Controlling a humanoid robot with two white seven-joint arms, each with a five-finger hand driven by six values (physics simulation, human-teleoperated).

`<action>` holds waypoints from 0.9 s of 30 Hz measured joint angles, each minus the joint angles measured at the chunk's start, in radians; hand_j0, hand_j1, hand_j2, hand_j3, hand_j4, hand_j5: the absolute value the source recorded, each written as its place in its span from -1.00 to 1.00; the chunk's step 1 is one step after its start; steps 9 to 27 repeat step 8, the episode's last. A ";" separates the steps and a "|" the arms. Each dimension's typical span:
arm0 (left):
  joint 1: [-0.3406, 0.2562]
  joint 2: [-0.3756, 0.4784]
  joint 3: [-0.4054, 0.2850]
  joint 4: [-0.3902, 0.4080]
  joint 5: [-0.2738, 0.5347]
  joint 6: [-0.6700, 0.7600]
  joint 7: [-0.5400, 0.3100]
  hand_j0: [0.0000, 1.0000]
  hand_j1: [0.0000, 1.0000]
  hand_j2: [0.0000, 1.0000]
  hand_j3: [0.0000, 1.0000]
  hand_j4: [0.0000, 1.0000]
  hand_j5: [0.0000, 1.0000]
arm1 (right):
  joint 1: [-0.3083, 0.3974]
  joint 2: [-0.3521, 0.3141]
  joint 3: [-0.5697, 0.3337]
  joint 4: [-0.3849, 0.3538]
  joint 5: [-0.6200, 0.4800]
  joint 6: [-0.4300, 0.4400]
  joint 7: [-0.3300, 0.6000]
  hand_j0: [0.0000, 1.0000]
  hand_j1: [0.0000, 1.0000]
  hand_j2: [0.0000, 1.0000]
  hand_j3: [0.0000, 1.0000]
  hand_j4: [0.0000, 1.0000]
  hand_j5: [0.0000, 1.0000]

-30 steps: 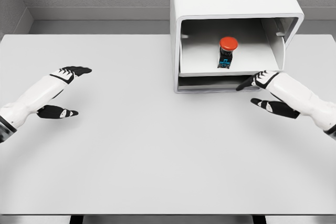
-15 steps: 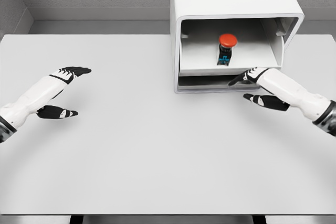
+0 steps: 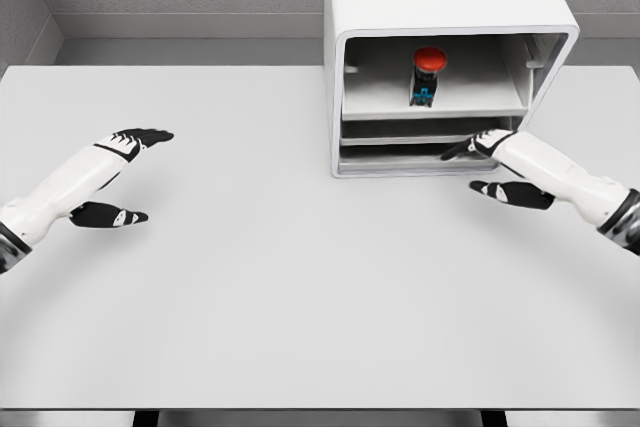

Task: Slide open multi-storey tabletop storage cabinets and put open load switch and slide close multi-storey tabletop storage cabinets

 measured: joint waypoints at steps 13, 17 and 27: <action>0.002 0.001 -0.003 0.030 -0.028 0.000 -0.001 1.00 1.00 1.00 1.00 1.00 1.00 | 0.126 -0.107 -0.119 -0.004 -0.074 0.000 -0.009 0.49 0.49 0.49 0.49 0.49 0.49; 0.002 0.001 -0.003 0.030 -0.028 0.000 -0.001 1.00 1.00 1.00 1.00 1.00 1.00 | 0.126 -0.107 -0.119 -0.004 -0.074 0.000 -0.009 0.49 0.49 0.49 0.49 0.49 0.49; 0.002 0.001 -0.003 0.030 -0.028 0.000 -0.001 1.00 1.00 1.00 1.00 1.00 1.00 | 0.126 -0.107 -0.119 -0.004 -0.074 0.000 -0.009 0.49 0.49 0.49 0.49 0.49 0.49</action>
